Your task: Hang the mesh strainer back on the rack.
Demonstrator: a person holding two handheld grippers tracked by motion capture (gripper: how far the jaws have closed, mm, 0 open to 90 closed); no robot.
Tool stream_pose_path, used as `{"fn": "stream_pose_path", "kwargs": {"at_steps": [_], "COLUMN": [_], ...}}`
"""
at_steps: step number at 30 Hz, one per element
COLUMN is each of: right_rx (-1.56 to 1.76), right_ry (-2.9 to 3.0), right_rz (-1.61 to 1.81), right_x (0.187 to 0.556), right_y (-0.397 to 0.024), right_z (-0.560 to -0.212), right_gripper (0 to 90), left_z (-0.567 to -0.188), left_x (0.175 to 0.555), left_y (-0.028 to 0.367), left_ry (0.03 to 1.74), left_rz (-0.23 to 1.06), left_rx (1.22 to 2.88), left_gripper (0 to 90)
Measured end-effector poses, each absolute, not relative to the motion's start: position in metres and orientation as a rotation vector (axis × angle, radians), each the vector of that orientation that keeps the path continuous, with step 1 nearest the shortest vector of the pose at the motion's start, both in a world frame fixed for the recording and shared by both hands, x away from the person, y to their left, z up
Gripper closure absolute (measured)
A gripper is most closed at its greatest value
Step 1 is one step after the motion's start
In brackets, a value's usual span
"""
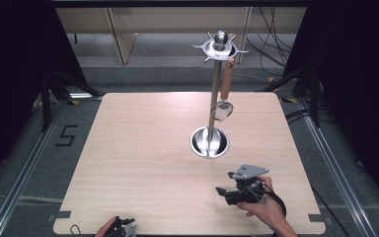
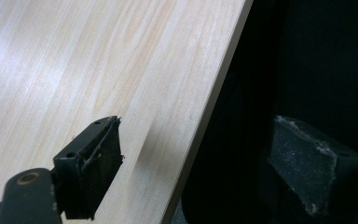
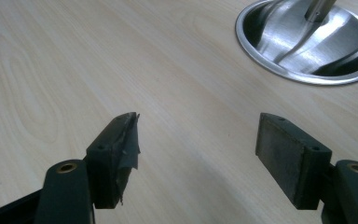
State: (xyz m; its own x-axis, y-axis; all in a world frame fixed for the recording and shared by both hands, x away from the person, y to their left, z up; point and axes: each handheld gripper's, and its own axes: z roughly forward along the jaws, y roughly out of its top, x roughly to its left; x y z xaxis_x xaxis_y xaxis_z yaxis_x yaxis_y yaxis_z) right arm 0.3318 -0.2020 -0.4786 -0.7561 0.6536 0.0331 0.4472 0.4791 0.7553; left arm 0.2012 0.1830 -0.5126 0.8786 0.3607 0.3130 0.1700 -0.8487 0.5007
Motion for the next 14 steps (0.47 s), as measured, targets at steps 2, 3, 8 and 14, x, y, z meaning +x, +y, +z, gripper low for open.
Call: {"fn": "stream_pose_path", "kwargs": {"at_steps": [2,3,8,14], "right_rx": [0.935,0.931,0.917,0.920], "right_ry": [2.469,2.480,2.471,2.487], "right_rz": [1.147,1.151,1.134,1.139], "right_x": [0.3288,0.3279,0.3224,0.3218], "right_y": [-0.2030,-0.2032,-0.2039,-0.2041], "right_z": [-0.4791,-0.4800,-0.4829,-0.4836], "right_gripper": [30.9,30.8,30.8,30.8], "left_z": [-0.5136,-0.5124,-0.5127,-0.5129], "left_x": [0.2009,0.2014,0.2013,0.2021], "left_y": [0.1829,0.1831,0.1830,0.1831], "left_ry": [0.389,0.388,0.387,0.384], "left_rz": [0.567,0.548,0.552,0.540], "left_rx": [2.564,2.579,2.579,2.581], "left_gripper": [16.1,16.1,16.1,16.1]}}
